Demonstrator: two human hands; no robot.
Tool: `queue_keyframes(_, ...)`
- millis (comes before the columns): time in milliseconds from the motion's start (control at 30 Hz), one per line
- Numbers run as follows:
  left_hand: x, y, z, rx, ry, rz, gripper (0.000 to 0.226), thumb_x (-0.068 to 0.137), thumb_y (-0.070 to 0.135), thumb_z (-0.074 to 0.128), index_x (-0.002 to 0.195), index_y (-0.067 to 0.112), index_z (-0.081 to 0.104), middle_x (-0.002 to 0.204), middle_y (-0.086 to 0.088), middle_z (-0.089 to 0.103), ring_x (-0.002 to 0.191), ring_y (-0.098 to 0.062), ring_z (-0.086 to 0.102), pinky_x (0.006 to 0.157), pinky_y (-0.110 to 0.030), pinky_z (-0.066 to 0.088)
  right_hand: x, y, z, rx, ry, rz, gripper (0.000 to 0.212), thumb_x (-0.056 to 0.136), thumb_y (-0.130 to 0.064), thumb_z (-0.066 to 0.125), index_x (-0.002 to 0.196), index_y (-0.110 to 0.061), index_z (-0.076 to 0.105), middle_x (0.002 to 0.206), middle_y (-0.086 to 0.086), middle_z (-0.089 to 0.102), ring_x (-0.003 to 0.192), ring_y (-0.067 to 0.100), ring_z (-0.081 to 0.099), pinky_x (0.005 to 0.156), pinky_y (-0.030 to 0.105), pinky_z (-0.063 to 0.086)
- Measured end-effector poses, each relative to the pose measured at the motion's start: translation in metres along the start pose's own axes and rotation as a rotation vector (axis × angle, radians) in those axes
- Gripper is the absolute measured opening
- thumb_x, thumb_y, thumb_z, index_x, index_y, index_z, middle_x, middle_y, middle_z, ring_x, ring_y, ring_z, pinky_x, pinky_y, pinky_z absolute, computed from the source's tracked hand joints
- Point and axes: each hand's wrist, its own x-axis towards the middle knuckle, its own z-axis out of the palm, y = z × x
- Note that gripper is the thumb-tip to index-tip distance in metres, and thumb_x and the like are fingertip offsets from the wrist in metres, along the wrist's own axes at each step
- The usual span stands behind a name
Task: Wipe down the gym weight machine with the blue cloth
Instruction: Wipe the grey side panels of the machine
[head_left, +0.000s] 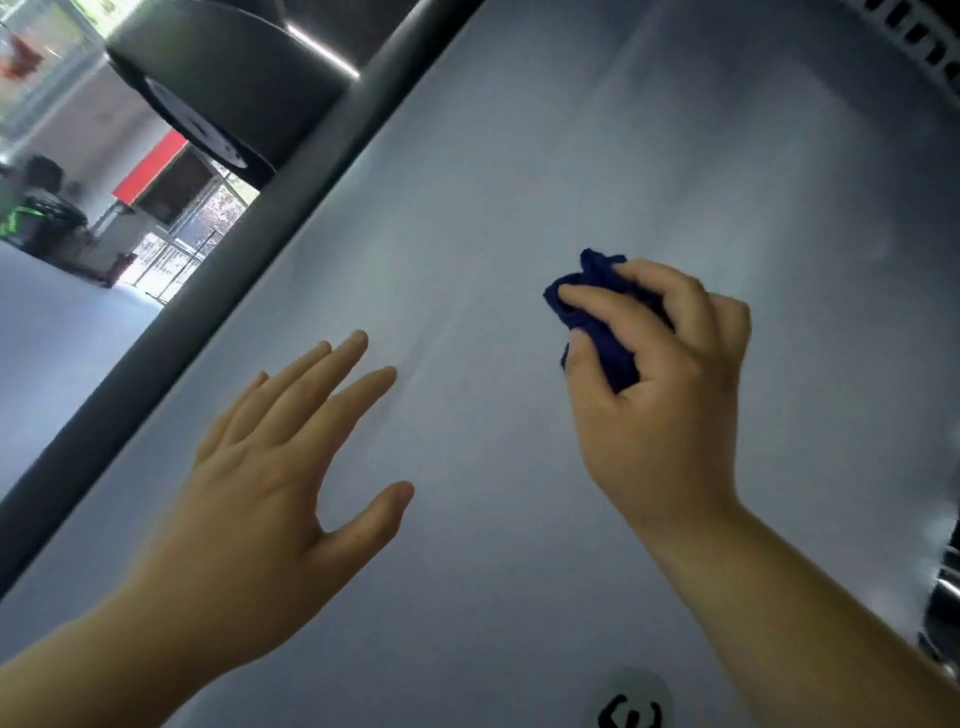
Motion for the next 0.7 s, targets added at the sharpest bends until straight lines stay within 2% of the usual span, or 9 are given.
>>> queue_keyframes(167,-0.020,-0.010,0.003,-0.037,0.018,-0.071,0.067,0.087,0.081,0.020,0.149,0.055,0.011,0.159,0.030,0.003,0.147,0.004,0.002,0.116,-0.039,0.011,-0.029,-0.038,0.013,0.025,-0.303,-0.417,0.034,0.085,-0.021,0.067,0.119,-0.020,0.069,0.127,-0.004,0.063,0.109,0.017,0.051,0.089,0.033,0.042)
queue_keyframes(233,-0.031,-0.017,0.004,-0.043,0.017,-0.087,0.067,0.088,0.079,0.022,0.150,0.052,0.015,0.160,0.028,0.005,0.146,0.004,0.003,0.118,-0.037,0.011,-0.011,-0.028,0.012,0.026,-0.206,-0.347,0.030,0.085,-0.020,0.069,0.114,-0.018,0.072,0.124,-0.001,0.064,0.105,0.017,0.051,0.090,0.030,0.042)
queue_keyframes(333,-0.054,-0.033,0.003,-0.065,0.023,-0.110,0.067,0.089,0.074,0.028,0.151,0.048,0.021,0.161,0.024,0.010,0.148,0.003,0.005,0.121,-0.031,0.006,0.018,-0.022,0.016,0.002,-0.042,-0.064,0.029,0.087,-0.020,0.067,0.116,-0.020,0.071,0.124,-0.001,0.058,0.107,0.007,0.036,0.092,0.006,0.032)
queue_keyframes(367,-0.060,-0.037,0.002,-0.073,0.023,-0.125,0.067,0.089,0.074,0.028,0.151,0.048,0.022,0.161,0.024,0.010,0.148,0.002,0.006,0.120,-0.033,0.007,0.018,-0.027,0.021,-0.003,-0.037,-0.020,0.030,0.087,-0.020,0.065,0.117,-0.021,0.070,0.124,-0.002,0.058,0.109,0.005,0.033,0.091,0.004,0.031)
queue_keyframes(433,-0.064,-0.042,0.001,-0.063,0.026,-0.134,0.067,0.090,0.076,0.025,0.151,0.048,0.020,0.162,0.021,0.011,0.149,-0.003,0.008,0.120,-0.041,0.013,0.006,-0.049,0.035,0.009,-0.107,-0.095,0.030,0.088,-0.021,0.064,0.117,-0.020,0.070,0.123,-0.004,0.059,0.112,0.009,0.038,0.094,0.011,0.035)
queue_keyframes(500,-0.062,-0.039,0.001,-0.054,0.041,-0.142,0.068,0.091,0.076,0.022,0.151,0.045,0.020,0.163,0.015,0.013,0.149,-0.010,0.012,0.118,-0.047,0.016,-0.017,-0.073,0.046,0.022,-0.291,-0.359,0.031,0.087,-0.022,0.064,0.118,-0.019,0.069,0.123,-0.002,0.062,0.112,0.017,0.047,0.093,0.024,0.037)
queue_keyframes(567,-0.058,-0.035,0.001,-0.080,0.060,-0.152,0.069,0.090,0.076,0.021,0.151,0.046,0.018,0.163,0.013,0.013,0.149,-0.010,0.010,0.117,-0.046,0.013,-0.023,-0.084,0.050,0.020,-0.460,-0.543,0.033,0.087,-0.025,0.065,0.120,-0.020,0.068,0.124,-0.002,0.063,0.112,0.019,0.050,0.091,0.027,0.035)
queue_keyframes(633,-0.048,-0.036,-0.003,-0.087,0.092,-0.156,0.069,0.088,0.076,0.023,0.150,0.046,0.019,0.163,0.011,0.013,0.149,-0.010,0.007,0.117,-0.044,0.009,-0.002,-0.078,0.051,0.021,-0.439,-0.502,0.032,0.085,-0.026,0.066,0.117,-0.023,0.070,0.122,-0.002,0.064,0.110,0.022,0.053,0.091,0.032,0.039)
queue_keyframes(700,-0.037,-0.040,-0.008,-0.112,0.116,-0.185,0.071,0.085,0.074,0.025,0.149,0.044,0.021,0.162,0.010,0.014,0.149,-0.011,0.006,0.117,-0.042,0.004,0.030,-0.062,0.047,-0.050,-0.285,-0.365,0.032,0.083,-0.026,0.065,0.114,-0.025,0.072,0.119,0.001,0.063,0.108,0.029,0.052,0.091,0.032,0.039)
